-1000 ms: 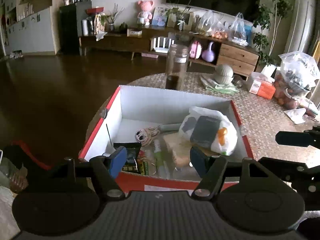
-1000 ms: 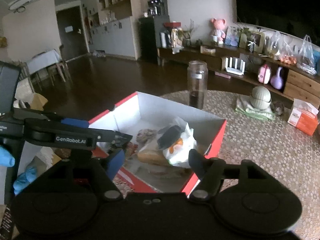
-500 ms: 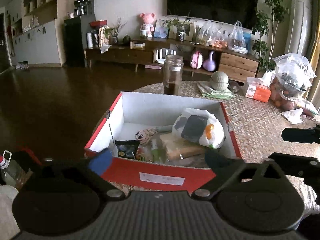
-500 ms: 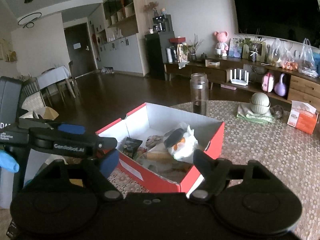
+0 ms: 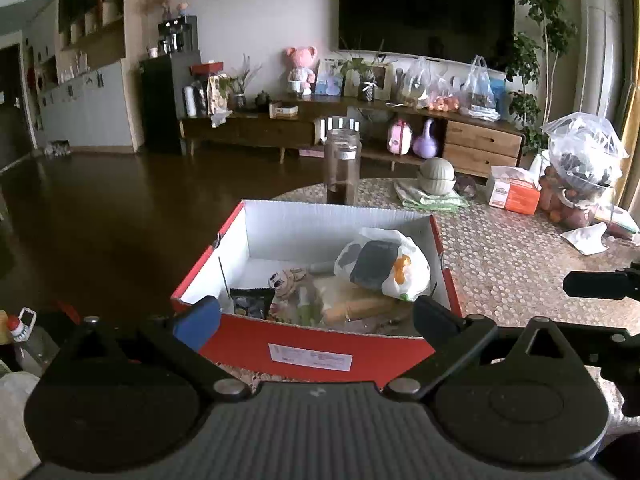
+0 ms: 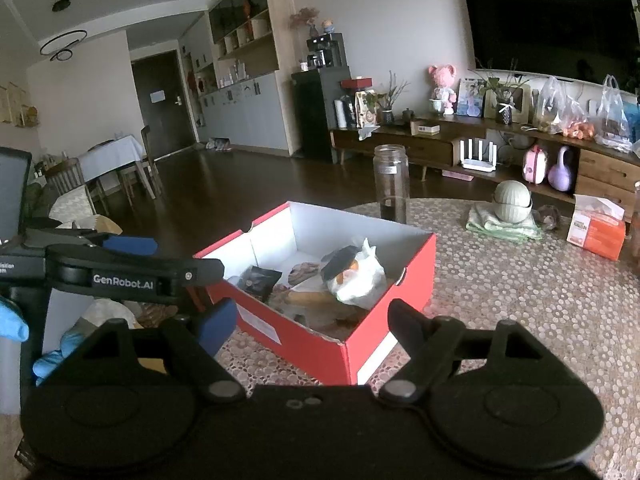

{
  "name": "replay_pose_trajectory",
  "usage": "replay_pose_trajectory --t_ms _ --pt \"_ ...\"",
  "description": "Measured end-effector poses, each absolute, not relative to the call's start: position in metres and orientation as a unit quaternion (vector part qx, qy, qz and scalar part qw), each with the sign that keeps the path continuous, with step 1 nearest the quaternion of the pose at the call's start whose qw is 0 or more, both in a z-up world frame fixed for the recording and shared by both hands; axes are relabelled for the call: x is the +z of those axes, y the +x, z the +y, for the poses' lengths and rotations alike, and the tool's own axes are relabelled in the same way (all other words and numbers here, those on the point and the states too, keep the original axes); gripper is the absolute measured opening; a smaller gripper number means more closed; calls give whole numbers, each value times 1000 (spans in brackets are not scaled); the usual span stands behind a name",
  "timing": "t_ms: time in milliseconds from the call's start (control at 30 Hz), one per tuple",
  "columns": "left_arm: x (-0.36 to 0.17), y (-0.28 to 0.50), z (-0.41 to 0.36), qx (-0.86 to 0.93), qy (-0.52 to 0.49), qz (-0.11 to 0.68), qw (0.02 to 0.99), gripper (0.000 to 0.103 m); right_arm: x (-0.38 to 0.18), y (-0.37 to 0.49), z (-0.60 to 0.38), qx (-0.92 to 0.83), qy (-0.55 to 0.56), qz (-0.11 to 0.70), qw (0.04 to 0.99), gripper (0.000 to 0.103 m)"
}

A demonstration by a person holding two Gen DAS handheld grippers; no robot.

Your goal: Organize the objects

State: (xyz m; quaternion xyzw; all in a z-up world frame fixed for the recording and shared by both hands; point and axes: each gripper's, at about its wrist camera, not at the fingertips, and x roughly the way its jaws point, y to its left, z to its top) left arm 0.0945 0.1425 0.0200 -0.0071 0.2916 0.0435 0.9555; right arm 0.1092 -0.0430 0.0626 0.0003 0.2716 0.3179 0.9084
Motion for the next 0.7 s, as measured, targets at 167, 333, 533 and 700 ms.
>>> replay_pose_trajectory --t_ms 167,333,533,700 --pt "21 94 142 39 -17 288 957 103 63 110 -43 318 1 271 908 83" --pt "22 94 137 46 1 281 959 103 58 107 -46 319 3 275 907 83" --pt "21 95 132 42 9 280 959 103 53 104 -50 319 6 277 906 83" --pt "21 96 128 34 9 285 958 103 51 103 -54 315 7 279 907 83"
